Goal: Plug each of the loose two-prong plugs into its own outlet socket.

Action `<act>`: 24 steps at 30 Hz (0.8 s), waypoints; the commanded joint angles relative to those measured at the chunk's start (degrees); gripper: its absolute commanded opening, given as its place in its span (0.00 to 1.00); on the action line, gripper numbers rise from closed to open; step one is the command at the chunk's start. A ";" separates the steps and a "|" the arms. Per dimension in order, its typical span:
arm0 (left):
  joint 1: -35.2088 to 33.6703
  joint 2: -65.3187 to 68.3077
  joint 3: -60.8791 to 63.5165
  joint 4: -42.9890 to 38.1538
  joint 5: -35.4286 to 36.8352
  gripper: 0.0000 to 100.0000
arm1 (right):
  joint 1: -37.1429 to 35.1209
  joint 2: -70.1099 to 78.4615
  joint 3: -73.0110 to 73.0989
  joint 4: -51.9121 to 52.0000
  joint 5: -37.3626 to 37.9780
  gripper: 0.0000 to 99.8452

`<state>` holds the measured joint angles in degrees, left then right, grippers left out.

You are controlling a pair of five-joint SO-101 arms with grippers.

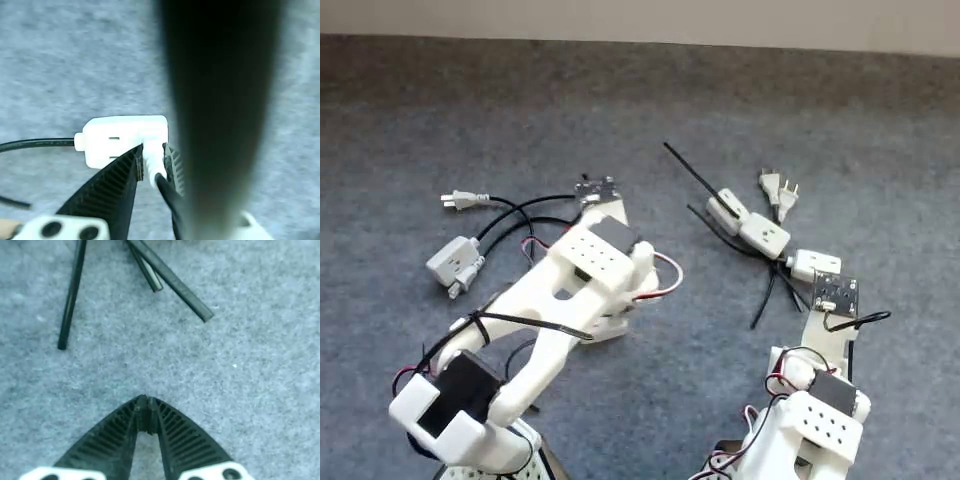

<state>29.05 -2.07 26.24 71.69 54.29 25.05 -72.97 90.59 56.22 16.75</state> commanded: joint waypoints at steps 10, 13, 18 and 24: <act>-3.12 -0.13 5.85 -0.09 -19.43 0.01 | 0.57 -0.66 -0.13 -0.92 0.26 0.01; -5.14 -0.13 9.10 -3.43 -22.33 0.01 | 0.66 -0.66 -0.13 -0.92 0.26 0.01; -8.40 -0.13 13.49 -6.59 -27.87 0.01 | 0.66 -0.66 -0.13 -0.92 0.26 0.01; -11.38 -0.75 13.41 -5.27 -41.67 0.05 | 0.66 -0.66 -0.13 -0.92 0.26 0.01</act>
<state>21.41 -3.03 38.02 65.98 21.05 25.05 -72.97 90.59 56.22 16.75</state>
